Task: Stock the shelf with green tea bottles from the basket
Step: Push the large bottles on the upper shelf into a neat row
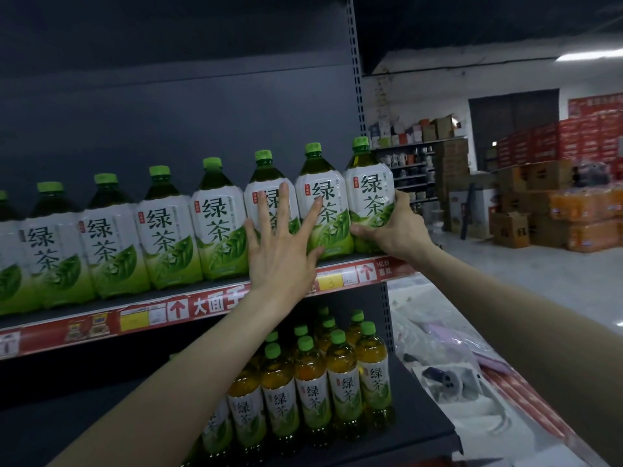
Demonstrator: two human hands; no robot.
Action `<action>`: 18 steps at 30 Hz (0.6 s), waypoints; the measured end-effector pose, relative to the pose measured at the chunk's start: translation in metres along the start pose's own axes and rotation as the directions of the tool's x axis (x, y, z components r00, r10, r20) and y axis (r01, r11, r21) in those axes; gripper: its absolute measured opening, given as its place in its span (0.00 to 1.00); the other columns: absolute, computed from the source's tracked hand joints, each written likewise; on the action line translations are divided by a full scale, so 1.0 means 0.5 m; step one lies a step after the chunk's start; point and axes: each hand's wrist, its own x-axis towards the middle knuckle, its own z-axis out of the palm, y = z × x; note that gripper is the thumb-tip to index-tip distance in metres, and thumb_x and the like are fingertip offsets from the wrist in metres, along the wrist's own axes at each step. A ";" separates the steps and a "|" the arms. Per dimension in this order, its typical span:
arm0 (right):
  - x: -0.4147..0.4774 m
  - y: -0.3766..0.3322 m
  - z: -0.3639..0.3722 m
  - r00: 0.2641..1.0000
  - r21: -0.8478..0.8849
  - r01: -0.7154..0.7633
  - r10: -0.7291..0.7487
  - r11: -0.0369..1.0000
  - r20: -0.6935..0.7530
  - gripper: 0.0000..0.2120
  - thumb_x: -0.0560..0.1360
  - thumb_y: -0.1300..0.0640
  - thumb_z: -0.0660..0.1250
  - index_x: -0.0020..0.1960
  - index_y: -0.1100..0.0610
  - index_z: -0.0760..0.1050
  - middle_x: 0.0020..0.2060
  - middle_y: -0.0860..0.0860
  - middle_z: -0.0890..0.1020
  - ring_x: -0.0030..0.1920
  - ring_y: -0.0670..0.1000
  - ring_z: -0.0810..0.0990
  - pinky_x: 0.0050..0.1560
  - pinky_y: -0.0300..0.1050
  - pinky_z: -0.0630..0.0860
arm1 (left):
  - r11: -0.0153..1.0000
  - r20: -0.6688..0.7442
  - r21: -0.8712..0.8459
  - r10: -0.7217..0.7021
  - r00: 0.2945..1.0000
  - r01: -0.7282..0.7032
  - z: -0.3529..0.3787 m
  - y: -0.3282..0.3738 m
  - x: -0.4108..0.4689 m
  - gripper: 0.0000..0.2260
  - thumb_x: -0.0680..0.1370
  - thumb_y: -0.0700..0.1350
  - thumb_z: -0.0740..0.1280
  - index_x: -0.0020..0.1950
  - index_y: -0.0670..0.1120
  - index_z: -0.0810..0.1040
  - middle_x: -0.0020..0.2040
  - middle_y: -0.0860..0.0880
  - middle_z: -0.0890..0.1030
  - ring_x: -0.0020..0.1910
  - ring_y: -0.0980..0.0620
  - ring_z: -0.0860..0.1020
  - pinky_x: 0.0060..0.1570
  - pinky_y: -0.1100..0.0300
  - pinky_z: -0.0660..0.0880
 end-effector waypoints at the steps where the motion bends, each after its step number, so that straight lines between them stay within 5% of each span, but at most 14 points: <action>1: -0.001 0.000 0.000 1.000 -0.002 -0.003 0.003 1.000 0.001 0.49 0.67 0.38 0.81 0.76 0.52 0.58 0.65 0.56 0.79 0.63 0.62 0.80 0.65 0.61 0.77 | 1.000 0.003 0.003 0.000 1.000 0.000 0.000 0.000 0.000 0.37 0.83 0.66 0.58 0.82 0.65 0.36 0.83 0.45 0.30 0.81 0.34 0.32 0.78 0.30 0.49; 11: -0.034 -0.014 0.007 0.999 -0.048 -0.034 0.033 0.998 -0.008 0.45 0.74 0.39 0.75 0.79 0.57 0.55 0.70 0.60 0.74 0.69 0.64 0.74 0.68 0.60 0.73 | 0.993 0.099 -0.116 0.048 0.994 -0.036 -0.034 -0.021 -0.030 0.35 0.83 0.64 0.59 0.84 0.63 0.44 0.84 0.48 0.33 0.82 0.41 0.31 0.81 0.36 0.46; 14: -0.073 -0.023 0.009 0.995 -0.089 -0.016 0.007 0.996 -0.102 0.42 0.78 0.42 0.71 0.80 0.60 0.56 0.74 0.62 0.68 0.74 0.66 0.67 0.74 0.62 0.66 | 0.952 0.091 -0.303 -0.010 0.996 0.037 -0.066 -0.035 -0.051 0.31 0.83 0.59 0.62 0.84 0.57 0.55 0.86 0.49 0.44 0.84 0.46 0.40 0.82 0.42 0.49; 18: -0.141 -0.047 0.002 0.990 -0.051 0.045 -0.051 0.998 -0.131 0.28 0.80 0.46 0.67 0.75 0.59 0.66 0.71 0.60 0.71 0.72 0.62 0.67 0.71 0.58 0.67 | 0.791 0.138 -0.555 -0.217 0.966 0.257 -0.121 -0.048 -0.082 0.23 0.82 0.52 0.66 0.78 0.54 0.69 0.79 0.50 0.65 0.79 0.50 0.57 0.75 0.52 0.61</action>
